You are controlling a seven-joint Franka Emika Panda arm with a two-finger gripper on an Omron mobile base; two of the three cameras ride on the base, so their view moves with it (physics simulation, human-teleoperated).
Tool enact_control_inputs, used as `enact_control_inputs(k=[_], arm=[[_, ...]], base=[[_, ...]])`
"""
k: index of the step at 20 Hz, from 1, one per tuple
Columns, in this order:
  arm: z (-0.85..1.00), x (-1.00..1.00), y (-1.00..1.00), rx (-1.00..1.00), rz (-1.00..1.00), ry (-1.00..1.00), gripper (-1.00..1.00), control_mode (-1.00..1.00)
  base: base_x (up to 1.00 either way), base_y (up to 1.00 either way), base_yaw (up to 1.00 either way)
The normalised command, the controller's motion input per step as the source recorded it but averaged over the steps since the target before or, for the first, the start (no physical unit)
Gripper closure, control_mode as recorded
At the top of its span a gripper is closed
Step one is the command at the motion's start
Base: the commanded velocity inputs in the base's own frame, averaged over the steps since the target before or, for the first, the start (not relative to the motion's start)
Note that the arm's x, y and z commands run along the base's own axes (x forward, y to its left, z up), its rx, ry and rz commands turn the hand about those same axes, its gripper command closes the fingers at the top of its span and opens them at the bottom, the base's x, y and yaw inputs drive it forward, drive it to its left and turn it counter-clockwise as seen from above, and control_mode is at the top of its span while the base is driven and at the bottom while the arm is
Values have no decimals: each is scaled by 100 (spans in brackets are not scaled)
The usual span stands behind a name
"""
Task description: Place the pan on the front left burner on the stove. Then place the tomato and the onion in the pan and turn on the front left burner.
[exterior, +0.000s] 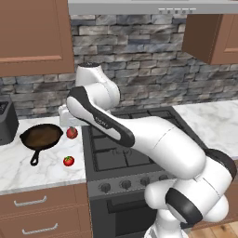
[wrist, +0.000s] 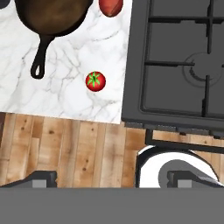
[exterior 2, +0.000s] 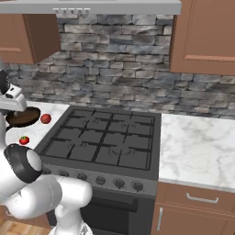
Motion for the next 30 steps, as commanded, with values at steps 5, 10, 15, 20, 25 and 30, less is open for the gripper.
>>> enact_control_inputs(k=[5,10,15,20,25,30], arm=[[-16,0,38,0,0,1,-100,-100],[-18,0,33,0,0,0,-100,-100],[-20,0,33,0,0,0,-100,-100],[-21,0,32,0,0,0,-100,-100],[-20,0,29,0,0,0,-100,-100],[-20,3,28,0,0,0,-100,-100]], base=[[0,0,0],[0,0,0],[0,0,0],[0,0,0],[0,0,0],[0,0,0]])
